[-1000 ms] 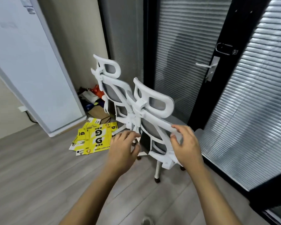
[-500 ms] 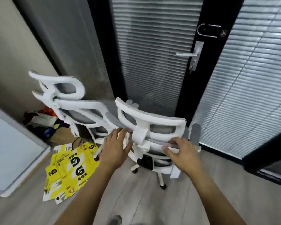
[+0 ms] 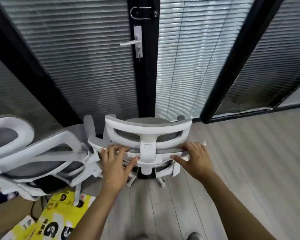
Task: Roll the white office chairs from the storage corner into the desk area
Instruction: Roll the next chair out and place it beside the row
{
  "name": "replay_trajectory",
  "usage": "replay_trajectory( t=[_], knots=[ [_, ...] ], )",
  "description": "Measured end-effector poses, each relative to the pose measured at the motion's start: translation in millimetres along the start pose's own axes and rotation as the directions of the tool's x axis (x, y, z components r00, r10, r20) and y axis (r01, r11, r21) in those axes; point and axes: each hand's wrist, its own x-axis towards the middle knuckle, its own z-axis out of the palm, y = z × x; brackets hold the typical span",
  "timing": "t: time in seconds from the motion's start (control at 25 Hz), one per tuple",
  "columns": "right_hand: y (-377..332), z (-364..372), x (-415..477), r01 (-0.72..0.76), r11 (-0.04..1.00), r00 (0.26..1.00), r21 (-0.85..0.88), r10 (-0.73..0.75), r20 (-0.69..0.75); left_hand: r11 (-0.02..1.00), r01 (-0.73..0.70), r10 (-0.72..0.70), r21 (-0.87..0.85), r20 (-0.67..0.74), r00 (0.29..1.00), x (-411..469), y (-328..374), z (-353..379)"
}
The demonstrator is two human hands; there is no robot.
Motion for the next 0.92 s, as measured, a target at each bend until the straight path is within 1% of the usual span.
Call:
replay_trajectory(
  t=[0.08,0.2,0.32,0.4,0.48,0.52,0.64,0.76,0.84,0.92],
  knots=[
    [1.3,-11.9,-35.0,-0.067,0.998,0.996,-0.019,0.065,-0.060,0.997,-0.059,0.062,-0.047,0.060,0.996,-5.2,14.1,0.1],
    [21.2,-30.9,-86.8,-0.190,0.980,0.973,-0.055,0.181,-0.144,0.986,-0.147,0.159,-0.084,0.160,0.974,-14.3,50.2,15.3],
    [51.2,-57.2,-146.0,-0.333,0.940,0.926,-0.070,0.313,-0.210,0.956,-0.255,0.283,-0.143,0.242,0.928,-25.7,98.6,47.7],
    [72.2,-74.0,-182.6,-0.429,0.899,0.878,-0.091,0.392,-0.276,0.923,-0.344,0.380,-0.171,0.278,0.882,-29.8,133.5,73.5],
    [94.7,-93.1,-219.6,-0.536,0.840,0.809,-0.078,0.485,-0.332,0.874,-0.448,0.486,-0.189,0.301,0.821,-32.9,179.5,103.0],
    [106.9,-102.1,-235.7,-0.571,0.818,0.777,-0.074,0.509,-0.369,0.848,-0.498,0.530,-0.184,0.303,0.792,-33.5,203.1,116.8],
    [147.2,-133.0,-286.1,-0.675,0.737,0.659,-0.028,0.585,-0.473,0.752,-0.631,0.652,-0.190,0.355,0.670,-41.0,281.4,159.3],
    [194.1,-166.5,-330.2,-0.743,0.668,0.554,0.040,0.648,-0.523,0.664,-0.700,0.737,-0.263,0.392,0.551,-52.7,358.0,204.9],
    [233.4,-192.4,-362.7,-0.787,0.614,0.487,0.055,0.674,-0.555,0.590,-0.737,0.794,-0.329,0.403,0.456,-64.0,415.1,237.1],
    [270.0,-219.1,-395.3,-0.830,0.554,0.428,0.069,0.711,-0.558,0.526,-0.756,0.835,-0.390,0.407,0.371,-75.0,470.4,264.4]
  ],
)
